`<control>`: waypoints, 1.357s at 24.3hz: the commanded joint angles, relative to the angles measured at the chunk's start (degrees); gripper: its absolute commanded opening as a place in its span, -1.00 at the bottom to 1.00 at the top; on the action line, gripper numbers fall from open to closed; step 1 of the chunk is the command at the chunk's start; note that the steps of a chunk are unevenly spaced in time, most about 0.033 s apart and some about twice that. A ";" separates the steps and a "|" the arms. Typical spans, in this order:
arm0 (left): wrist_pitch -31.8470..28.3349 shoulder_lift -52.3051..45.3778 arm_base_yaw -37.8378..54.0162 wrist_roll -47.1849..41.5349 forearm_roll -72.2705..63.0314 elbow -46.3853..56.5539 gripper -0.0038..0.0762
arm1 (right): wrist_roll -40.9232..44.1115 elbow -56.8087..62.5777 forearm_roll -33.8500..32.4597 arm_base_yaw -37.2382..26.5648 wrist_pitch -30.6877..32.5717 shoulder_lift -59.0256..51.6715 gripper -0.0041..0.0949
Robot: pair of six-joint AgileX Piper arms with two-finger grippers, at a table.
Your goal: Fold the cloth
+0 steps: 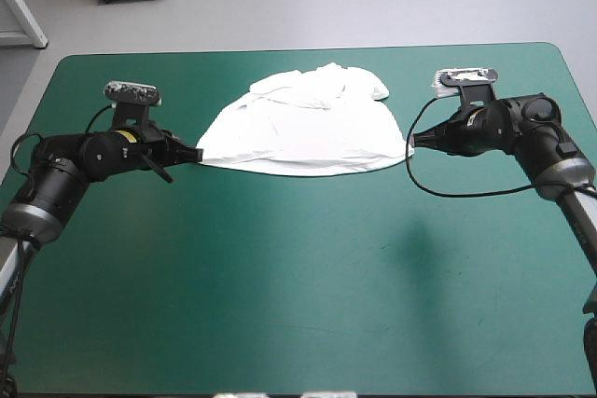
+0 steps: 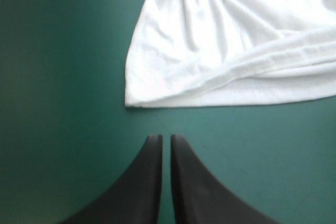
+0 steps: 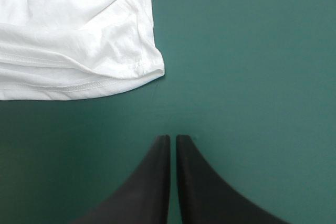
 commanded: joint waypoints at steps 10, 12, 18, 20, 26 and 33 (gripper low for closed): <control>13.60 18.30 0.08 -4.66 2.55 -27.53 0.15 | 1.71 -2.66 -0.57 0.00 0.37 -2.37 0.03; 15.94 24.60 0.08 -5.97 4.42 -30.11 0.15 | 1.71 -2.66 -0.57 0.00 0.72 -2.37 0.03; 14.59 32.22 0.08 -7.18 6.82 -30.46 0.15 | 1.71 -2.66 -0.68 0.00 2.29 -2.37 0.03; 14.60 33.35 0.08 -7.18 6.98 -30.46 0.15 | 1.71 -2.66 -0.68 0.00 2.29 -2.37 0.03; 12.90 37.28 0.08 -7.18 6.98 -30.59 0.15 | 1.71 -2.66 -0.79 0.00 2.51 -2.26 0.03; 14.49 39.83 0.08 -7.18 6.88 -30.59 -0.27 | 1.71 -2.66 -0.79 0.00 2.50 -2.14 0.03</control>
